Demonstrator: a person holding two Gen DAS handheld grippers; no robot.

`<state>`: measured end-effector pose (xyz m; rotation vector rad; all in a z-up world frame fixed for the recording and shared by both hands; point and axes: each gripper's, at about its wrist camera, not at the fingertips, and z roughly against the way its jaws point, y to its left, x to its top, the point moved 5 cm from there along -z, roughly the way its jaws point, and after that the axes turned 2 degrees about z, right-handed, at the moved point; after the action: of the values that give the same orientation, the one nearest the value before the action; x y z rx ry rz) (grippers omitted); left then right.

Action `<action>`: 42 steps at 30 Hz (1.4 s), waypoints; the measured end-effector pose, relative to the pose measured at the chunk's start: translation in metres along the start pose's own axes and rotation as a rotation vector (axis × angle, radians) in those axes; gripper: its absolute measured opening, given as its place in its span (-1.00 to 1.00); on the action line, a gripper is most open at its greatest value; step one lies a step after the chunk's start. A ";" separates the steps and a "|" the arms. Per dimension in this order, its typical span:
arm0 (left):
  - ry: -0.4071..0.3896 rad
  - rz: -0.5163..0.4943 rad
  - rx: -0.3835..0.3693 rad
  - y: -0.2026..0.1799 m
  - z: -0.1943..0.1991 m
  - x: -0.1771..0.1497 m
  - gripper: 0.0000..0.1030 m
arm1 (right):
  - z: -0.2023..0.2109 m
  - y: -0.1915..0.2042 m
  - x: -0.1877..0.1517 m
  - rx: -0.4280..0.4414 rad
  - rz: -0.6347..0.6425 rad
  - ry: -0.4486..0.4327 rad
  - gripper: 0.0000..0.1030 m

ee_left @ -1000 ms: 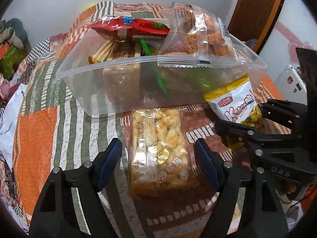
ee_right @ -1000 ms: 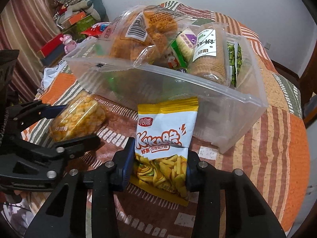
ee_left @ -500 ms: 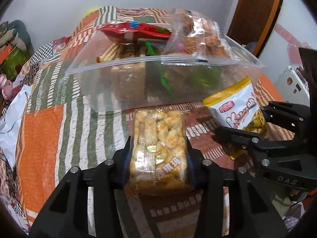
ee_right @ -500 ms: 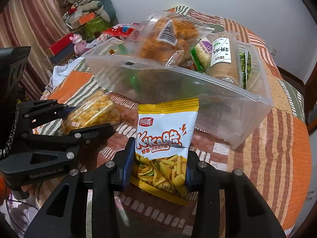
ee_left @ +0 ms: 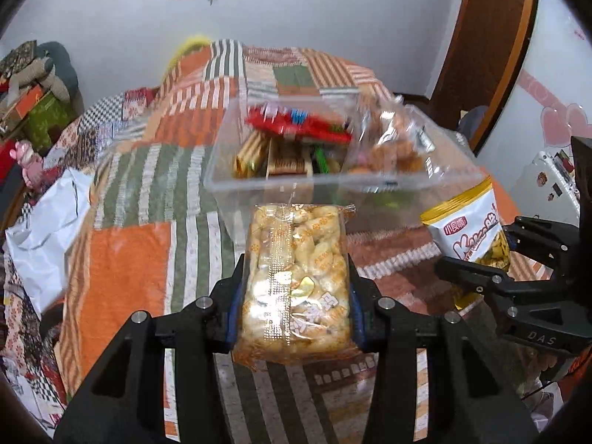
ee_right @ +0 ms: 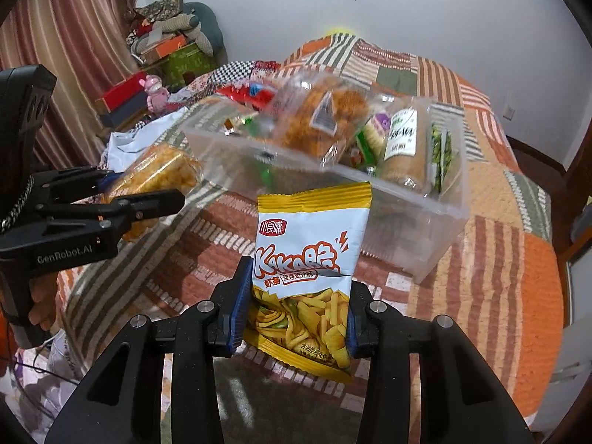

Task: Organize snacks
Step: 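Carry both packs over the box and open the right tool to drop the chip bag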

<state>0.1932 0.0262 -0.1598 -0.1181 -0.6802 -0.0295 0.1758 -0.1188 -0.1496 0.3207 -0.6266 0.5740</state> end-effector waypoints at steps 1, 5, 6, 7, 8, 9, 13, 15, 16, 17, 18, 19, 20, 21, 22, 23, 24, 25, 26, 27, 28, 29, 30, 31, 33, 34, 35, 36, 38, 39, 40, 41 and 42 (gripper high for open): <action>-0.017 -0.006 0.002 -0.001 0.006 0.004 -0.13 | 0.003 0.000 0.002 -0.001 0.000 -0.009 -0.28; -0.054 -0.028 -0.003 -0.008 0.017 0.018 -0.13 | 0.015 -0.002 0.010 -0.007 -0.002 -0.053 -0.28; -0.062 -0.029 -0.005 -0.009 0.018 0.022 -0.13 | 0.017 -0.003 0.012 -0.011 -0.002 -0.061 -0.28; -0.070 -0.029 -0.006 -0.011 0.019 0.026 -0.13 | 0.019 -0.004 0.015 -0.017 -0.003 -0.071 -0.28; -0.078 -0.025 -0.005 -0.012 0.020 0.031 -0.13 | 0.021 -0.006 0.019 -0.022 -0.005 -0.083 -0.28; -0.084 -0.021 -0.007 -0.013 0.020 0.036 -0.13 | 0.021 -0.007 0.022 -0.026 -0.006 -0.090 -0.28; -0.096 -0.019 -0.015 -0.017 0.014 0.052 -0.13 | 0.021 -0.016 0.033 -0.048 -0.023 -0.115 -0.28; -0.107 -0.029 -0.006 -0.020 0.012 0.060 -0.13 | 0.017 -0.021 0.039 -0.062 -0.027 -0.120 -0.28; -0.109 -0.032 -0.004 -0.020 0.009 0.064 -0.13 | 0.018 -0.022 0.039 -0.066 -0.029 -0.122 -0.28; -0.110 -0.034 -0.005 -0.022 0.008 0.066 -0.13 | 0.017 -0.024 0.041 -0.069 -0.032 -0.124 -0.28; -0.113 -0.033 -0.007 -0.022 0.006 0.070 -0.13 | 0.014 -0.027 0.044 -0.074 -0.036 -0.126 -0.28; -0.115 -0.033 -0.005 -0.022 0.005 0.073 -0.13 | 0.014 -0.029 0.045 -0.077 -0.040 -0.129 -0.28; -0.117 -0.032 -0.001 -0.022 0.002 0.077 -0.13 | 0.013 -0.031 0.048 -0.079 -0.047 -0.132 -0.28; -0.117 -0.027 0.002 -0.022 0.000 0.080 -0.13 | 0.012 -0.033 0.050 -0.079 -0.052 -0.134 -0.28; -0.117 -0.022 0.005 -0.021 -0.002 0.082 -0.13 | 0.011 -0.035 0.052 -0.081 -0.058 -0.136 -0.28; -0.117 -0.016 0.007 -0.020 -0.006 0.087 -0.13 | 0.009 -0.037 0.054 -0.086 -0.063 -0.139 -0.28; -0.116 -0.015 0.010 -0.019 -0.008 0.091 -0.13 | 0.009 -0.038 0.055 -0.088 -0.065 -0.139 -0.28; -0.116 -0.012 0.014 -0.018 -0.010 0.093 -0.13 | 0.008 -0.039 0.056 -0.089 -0.069 -0.139 -0.28; -0.116 -0.005 0.018 -0.017 -0.013 0.097 -0.13 | 0.006 -0.040 0.058 -0.091 -0.073 -0.140 -0.28; -0.115 -0.001 0.017 -0.016 -0.015 0.100 -0.13 | 0.006 -0.041 0.058 -0.093 -0.075 -0.141 -0.28; -0.115 0.006 0.014 -0.015 -0.018 0.103 -0.13 | 0.004 -0.042 0.060 -0.092 -0.078 -0.141 -0.28; -0.113 0.010 0.012 -0.015 -0.019 0.104 -0.13 | 0.003 -0.043 0.061 -0.091 -0.084 -0.142 -0.28; -0.110 0.015 0.007 -0.014 -0.023 0.108 -0.13 | 0.003 -0.046 0.062 -0.091 -0.090 -0.147 -0.28; -0.106 0.017 0.003 -0.015 -0.026 0.110 -0.13 | 0.002 -0.047 0.063 -0.085 -0.095 -0.148 -0.28; -0.103 0.015 0.005 -0.016 -0.032 0.114 -0.13 | -0.001 -0.049 0.065 -0.077 -0.108 -0.149 -0.28; -0.102 0.014 0.006 -0.016 -0.034 0.116 -0.13 | -0.003 -0.049 0.066 -0.070 -0.114 -0.149 -0.28; -0.099 0.016 0.005 -0.017 -0.037 0.119 -0.13 | -0.004 -0.050 0.067 -0.067 -0.119 -0.147 -0.28; -0.096 0.019 0.004 -0.017 -0.039 0.120 -0.13 | -0.006 -0.051 0.067 -0.066 -0.124 -0.146 -0.28; -0.088 0.033 -0.002 -0.017 -0.044 0.123 -0.13 | -0.009 -0.053 0.067 -0.060 -0.134 -0.141 -0.28; -0.085 0.041 -0.004 -0.017 -0.046 0.124 -0.13 | -0.011 -0.054 0.067 -0.055 -0.140 -0.139 -0.28; -0.082 0.045 -0.006 -0.017 -0.048 0.124 -0.13 | -0.012 -0.055 0.067 -0.051 -0.145 -0.137 -0.28; -0.076 0.051 -0.011 -0.017 -0.051 0.126 -0.13 | -0.012 -0.056 0.067 -0.049 -0.150 -0.137 -0.28; -0.072 0.056 -0.015 -0.016 -0.053 0.127 -0.13 | -0.013 -0.058 0.067 -0.048 -0.153 -0.137 -0.28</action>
<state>0.3235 0.0051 -0.1192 -0.1535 -0.7484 0.0238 0.2602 -0.1323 -0.1237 0.3615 -0.7400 0.3916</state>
